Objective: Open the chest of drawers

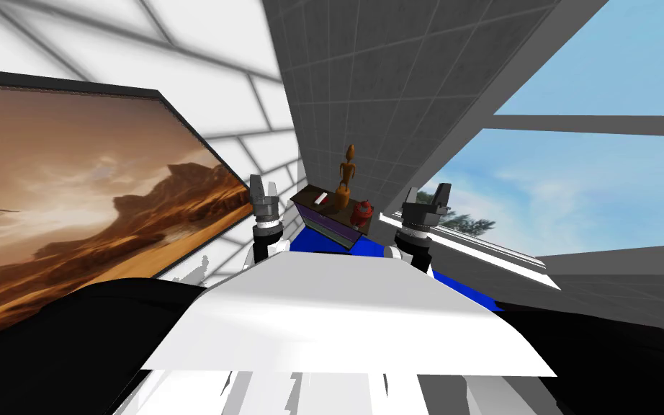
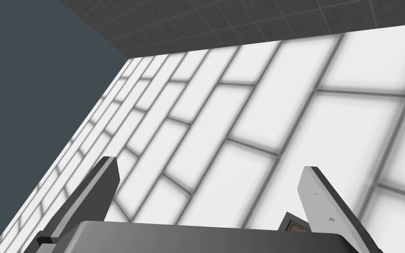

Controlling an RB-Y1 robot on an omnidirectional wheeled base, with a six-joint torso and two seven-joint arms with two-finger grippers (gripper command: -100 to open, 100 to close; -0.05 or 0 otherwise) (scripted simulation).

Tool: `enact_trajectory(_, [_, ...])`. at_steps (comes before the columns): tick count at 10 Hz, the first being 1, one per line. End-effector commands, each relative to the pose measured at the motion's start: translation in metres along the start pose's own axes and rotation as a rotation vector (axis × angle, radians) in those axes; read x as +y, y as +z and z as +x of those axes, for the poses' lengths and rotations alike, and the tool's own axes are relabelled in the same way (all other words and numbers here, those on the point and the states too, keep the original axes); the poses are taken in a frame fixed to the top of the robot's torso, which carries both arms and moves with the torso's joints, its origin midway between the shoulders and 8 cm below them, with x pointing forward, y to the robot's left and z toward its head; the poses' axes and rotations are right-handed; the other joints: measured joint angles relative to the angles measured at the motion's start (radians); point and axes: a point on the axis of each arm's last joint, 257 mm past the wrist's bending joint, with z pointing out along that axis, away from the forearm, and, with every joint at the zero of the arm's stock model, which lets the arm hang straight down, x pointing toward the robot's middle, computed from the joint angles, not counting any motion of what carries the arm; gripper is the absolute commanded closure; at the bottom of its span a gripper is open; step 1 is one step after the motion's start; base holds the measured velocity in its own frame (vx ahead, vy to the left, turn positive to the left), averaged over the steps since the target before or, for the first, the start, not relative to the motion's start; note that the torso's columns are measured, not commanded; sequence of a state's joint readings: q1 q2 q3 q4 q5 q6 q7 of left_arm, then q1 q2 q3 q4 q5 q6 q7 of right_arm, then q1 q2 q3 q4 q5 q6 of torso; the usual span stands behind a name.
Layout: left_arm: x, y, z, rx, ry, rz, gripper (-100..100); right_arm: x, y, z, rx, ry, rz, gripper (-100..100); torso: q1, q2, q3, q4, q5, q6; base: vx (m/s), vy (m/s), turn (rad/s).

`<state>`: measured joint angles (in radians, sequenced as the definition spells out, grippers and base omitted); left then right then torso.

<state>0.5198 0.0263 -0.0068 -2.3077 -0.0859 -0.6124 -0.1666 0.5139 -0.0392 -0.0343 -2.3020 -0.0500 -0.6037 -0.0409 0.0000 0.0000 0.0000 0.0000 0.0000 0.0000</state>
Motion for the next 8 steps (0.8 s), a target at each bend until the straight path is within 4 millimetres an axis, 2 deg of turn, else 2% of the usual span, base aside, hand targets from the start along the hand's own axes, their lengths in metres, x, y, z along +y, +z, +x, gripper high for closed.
enact_trajectory(1, [0.0,0.0,0.0,0.0,0.0,0.0,0,0.0,0.0,0.0,0.0,0.0,0.0,0,0.0,0.04,-0.082,0.041,0.0,0.0,0.0,0.0,0.0])
enact_trajectory(8, [-0.0001,0.0001,0.0,0.0,0.0,0.0,0,0.0002,0.0001,0.0,0.0,0.0,0.0,0,0.0,0.544,-1.087,0.544,0.0,0.0,0.0,0.0,0.0])
